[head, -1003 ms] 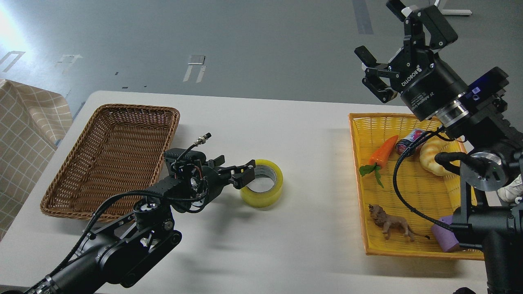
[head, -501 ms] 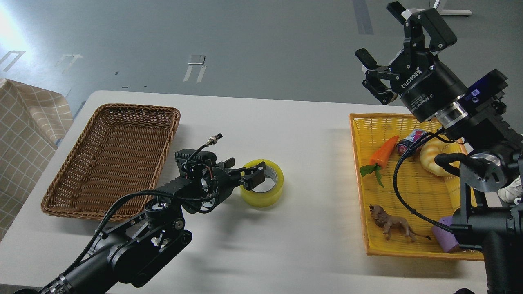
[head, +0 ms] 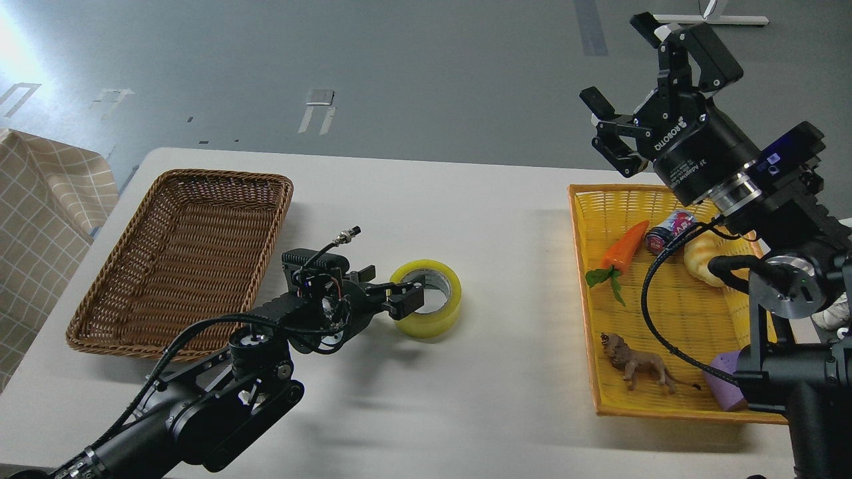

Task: Place and transfer tape with both arms
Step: 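Lower the left gripper to the tape roll and grip its rim, then lift the tape roll with the left gripper and move it over the wicker basket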

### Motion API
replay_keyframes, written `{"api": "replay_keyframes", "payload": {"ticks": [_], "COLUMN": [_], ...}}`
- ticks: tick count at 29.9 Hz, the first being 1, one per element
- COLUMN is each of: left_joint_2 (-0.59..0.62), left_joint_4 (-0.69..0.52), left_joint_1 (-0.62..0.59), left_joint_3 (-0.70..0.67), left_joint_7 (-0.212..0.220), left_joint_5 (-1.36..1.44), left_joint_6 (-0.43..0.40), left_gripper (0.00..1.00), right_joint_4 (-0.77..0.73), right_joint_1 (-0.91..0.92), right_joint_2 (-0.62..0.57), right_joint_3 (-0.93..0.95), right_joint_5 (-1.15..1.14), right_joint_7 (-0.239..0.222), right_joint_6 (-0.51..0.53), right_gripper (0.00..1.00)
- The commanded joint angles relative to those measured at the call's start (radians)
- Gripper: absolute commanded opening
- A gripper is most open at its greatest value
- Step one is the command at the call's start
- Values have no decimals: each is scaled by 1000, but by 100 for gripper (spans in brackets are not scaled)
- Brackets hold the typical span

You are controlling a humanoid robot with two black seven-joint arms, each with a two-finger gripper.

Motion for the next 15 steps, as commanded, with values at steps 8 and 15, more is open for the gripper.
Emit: {"api": "replay_keyframes", "payload": {"ticks": [8,15], "left_joint_2": [6,21], "left_joint_4": [14,51], "left_joint_1": [-8,-40], "left_joint_3": [0,0], "left_joint_7": [-8,-12], "left_joint_5": [0,0], "left_joint_6": [-71,-100], "left_gripper": [61,54], "right_joint_4": [-7,-12], "right_joint_1": [-2,-9], "right_joint_2": [0,0], "right_joint_3": [6,13], "right_joint_5": [0,1], "right_joint_7": [1,1], "right_joint_6": [0,0], "right_gripper": [100,100]}}
